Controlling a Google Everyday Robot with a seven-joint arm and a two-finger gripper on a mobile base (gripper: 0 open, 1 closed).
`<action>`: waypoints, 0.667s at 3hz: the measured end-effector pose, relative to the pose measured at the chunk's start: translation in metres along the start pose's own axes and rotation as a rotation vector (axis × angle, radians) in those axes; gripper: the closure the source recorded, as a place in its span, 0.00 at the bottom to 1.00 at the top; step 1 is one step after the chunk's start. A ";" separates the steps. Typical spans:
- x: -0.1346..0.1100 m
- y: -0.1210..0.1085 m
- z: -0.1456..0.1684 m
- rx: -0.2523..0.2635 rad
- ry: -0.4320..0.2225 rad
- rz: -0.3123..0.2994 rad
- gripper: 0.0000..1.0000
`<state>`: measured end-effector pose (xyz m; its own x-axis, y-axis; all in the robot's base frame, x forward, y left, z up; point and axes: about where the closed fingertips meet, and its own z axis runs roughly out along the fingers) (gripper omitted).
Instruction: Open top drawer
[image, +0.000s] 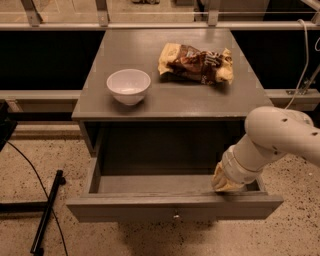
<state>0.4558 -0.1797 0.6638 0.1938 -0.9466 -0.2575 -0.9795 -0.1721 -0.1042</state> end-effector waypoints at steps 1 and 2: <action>0.003 -0.003 0.025 -0.035 -0.006 0.009 1.00; 0.006 -0.004 0.042 -0.065 -0.010 0.011 1.00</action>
Offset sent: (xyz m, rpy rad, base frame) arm 0.0119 0.0082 -0.0595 -0.0034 0.0986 0.0116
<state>0.4631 -0.1732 0.6226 0.1828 -0.9459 -0.2682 -0.9831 -0.1789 -0.0390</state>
